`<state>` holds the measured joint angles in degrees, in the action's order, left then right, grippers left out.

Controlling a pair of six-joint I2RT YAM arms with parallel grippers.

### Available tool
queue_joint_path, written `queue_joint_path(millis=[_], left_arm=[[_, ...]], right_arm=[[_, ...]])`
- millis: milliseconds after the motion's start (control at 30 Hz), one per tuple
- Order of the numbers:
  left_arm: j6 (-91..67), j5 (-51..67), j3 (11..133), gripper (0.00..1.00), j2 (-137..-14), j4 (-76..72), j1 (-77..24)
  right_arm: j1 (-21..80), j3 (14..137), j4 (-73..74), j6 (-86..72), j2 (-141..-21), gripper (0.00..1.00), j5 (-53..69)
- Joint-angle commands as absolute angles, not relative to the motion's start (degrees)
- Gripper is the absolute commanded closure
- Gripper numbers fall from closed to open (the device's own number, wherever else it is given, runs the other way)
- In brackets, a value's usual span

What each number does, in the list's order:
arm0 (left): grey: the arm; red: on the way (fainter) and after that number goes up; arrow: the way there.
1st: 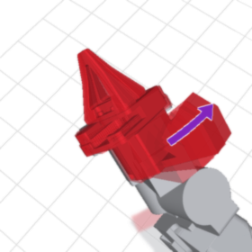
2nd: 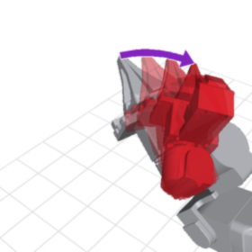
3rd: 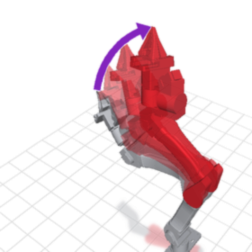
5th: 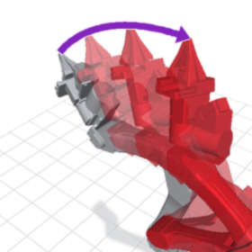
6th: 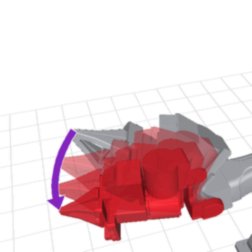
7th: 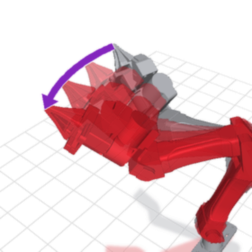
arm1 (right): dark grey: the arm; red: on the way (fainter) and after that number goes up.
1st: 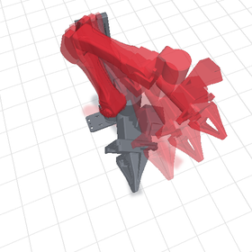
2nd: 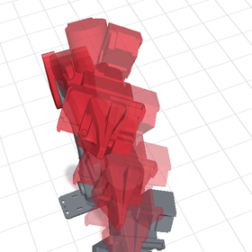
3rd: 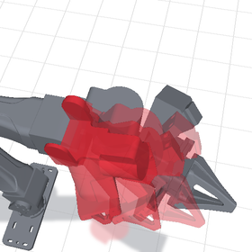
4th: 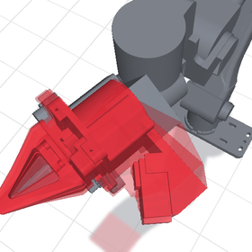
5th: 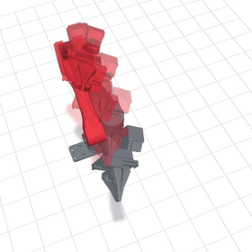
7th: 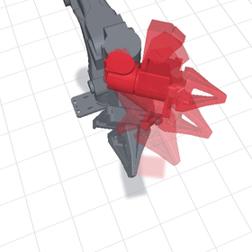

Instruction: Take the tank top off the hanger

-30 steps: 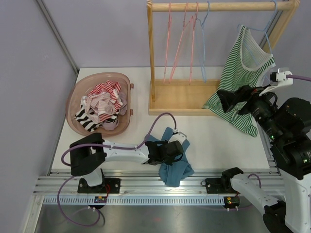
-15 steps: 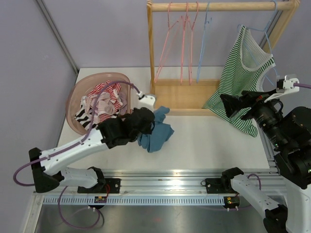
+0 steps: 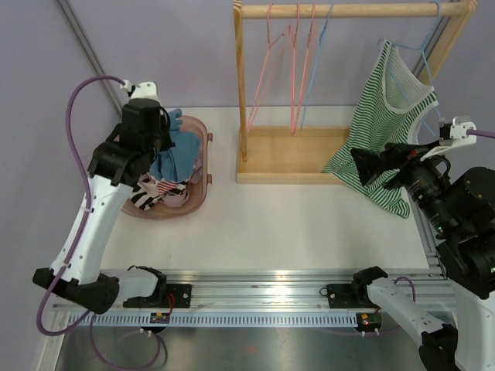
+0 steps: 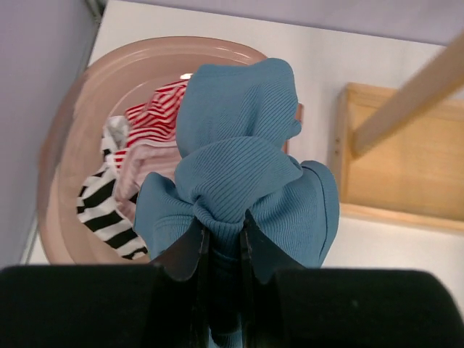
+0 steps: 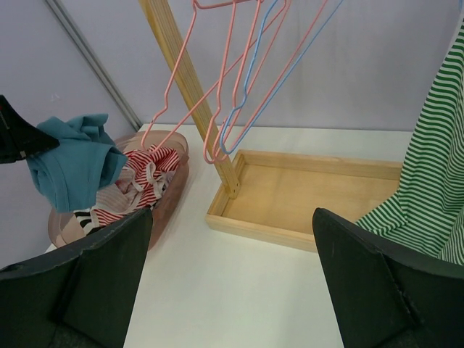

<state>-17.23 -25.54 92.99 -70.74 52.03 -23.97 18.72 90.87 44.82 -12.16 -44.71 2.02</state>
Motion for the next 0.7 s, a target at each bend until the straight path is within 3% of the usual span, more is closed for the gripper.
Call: queue_joint_path(millis=[0, 167, 367, 567, 667], left_arm=[[-12.4, -16.7, 97.9, 1.00, -76.6, 50.1, -15.0], [-13.2, -10.3, 101.3, 1.00, -86.4, 50.1, -4.1], [-19.0, -1.2, 91.4, 1.00, -98.9, 44.8, 2.8], [-20.1, 3.2, 89.5, 1.00, -108.4, 44.8, 5.2], [-20.6, 4.1, 88.9, 0.92, -109.5, 44.5, 5.1]], right_arm=[[19.0, 93.1, 44.5, -11.0, -46.3, 0.01, 0.9], [19.0, 92.9, 44.2, -11.3, -46.7, 0.01, 2.4], [19.0, 91.7, 43.6, -11.5, -46.9, 0.00, 3.2], [19.0, 91.8, 45.2, -10.9, -48.4, 0.00, 0.4], [19.0, 91.7, 46.1, -10.8, -49.0, 0.01, -1.2]])
